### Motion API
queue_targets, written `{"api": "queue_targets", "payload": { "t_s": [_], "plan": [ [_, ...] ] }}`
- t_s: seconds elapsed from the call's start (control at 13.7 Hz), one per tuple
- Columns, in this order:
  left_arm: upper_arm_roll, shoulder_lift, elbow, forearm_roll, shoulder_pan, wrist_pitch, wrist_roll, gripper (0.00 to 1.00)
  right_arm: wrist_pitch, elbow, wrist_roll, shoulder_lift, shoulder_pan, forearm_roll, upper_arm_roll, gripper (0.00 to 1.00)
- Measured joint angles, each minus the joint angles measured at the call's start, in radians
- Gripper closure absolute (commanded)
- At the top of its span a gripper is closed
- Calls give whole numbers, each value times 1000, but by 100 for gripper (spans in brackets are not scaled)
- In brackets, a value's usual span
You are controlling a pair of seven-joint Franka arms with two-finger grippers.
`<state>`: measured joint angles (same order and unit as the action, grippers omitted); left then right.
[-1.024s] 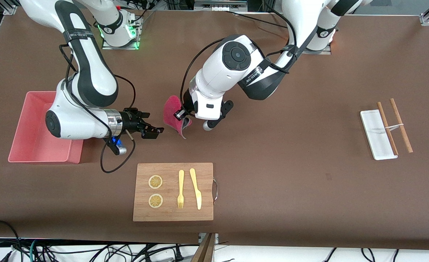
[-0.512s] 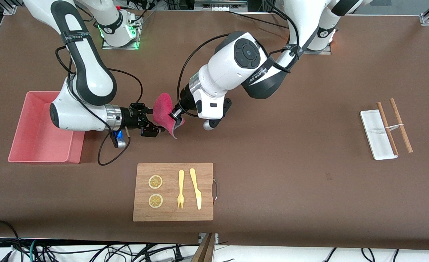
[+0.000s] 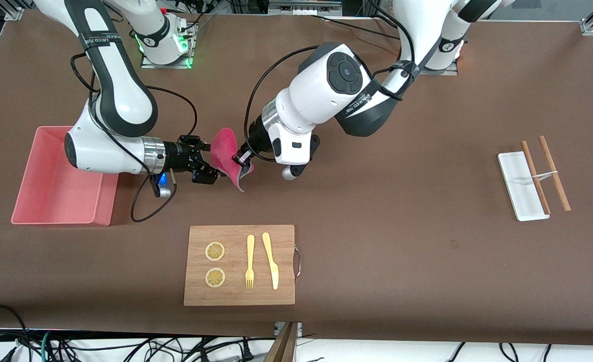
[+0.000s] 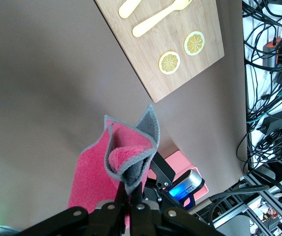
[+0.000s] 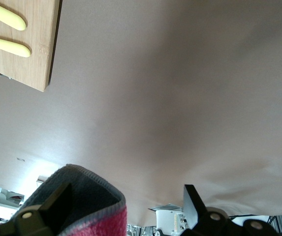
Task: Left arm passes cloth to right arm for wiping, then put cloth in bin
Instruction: 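Reach the right gripper to the cloth held by the left gripper, then grasp the cloth with the right gripper while the left gripper releases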
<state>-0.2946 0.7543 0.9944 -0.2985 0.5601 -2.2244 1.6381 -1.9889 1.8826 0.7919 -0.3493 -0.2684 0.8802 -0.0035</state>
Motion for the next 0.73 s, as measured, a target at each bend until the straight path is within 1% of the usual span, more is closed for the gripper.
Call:
{"api": "queue_targets", "payload": {
  "t_s": [0.07, 0.15, 0.29, 0.44, 0.51, 0.59, 0.73],
  "plan": [
    [0, 0, 0, 0, 0, 0, 0, 100, 0, 2, 0, 0, 0, 8, 0, 19],
    [0, 0, 0, 0, 0, -1, 0, 100, 0, 5, 1, 0, 0, 22, 1, 22],
    [0, 0, 0, 0, 0, -1, 1, 100, 0, 10, 17, 0, -1, 51, 3, 22],
    [0, 0, 0, 0, 0, -1, 1, 100, 0, 15, 56, 0, -5, 61, 5, 28],
    [0, 0, 0, 0, 0, -1, 1, 100, 0, 15, 69, 0, -7, 62, 6, 33],
    [0, 0, 0, 0, 0, -1, 1, 100, 0, 15, 75, 0, -8, 66, 8, 44],
    [1, 0, 0, 0, 0, -2, 1, 100, 0, 15, 78, 0, -9, 85, 8, 71]
  ]
}}
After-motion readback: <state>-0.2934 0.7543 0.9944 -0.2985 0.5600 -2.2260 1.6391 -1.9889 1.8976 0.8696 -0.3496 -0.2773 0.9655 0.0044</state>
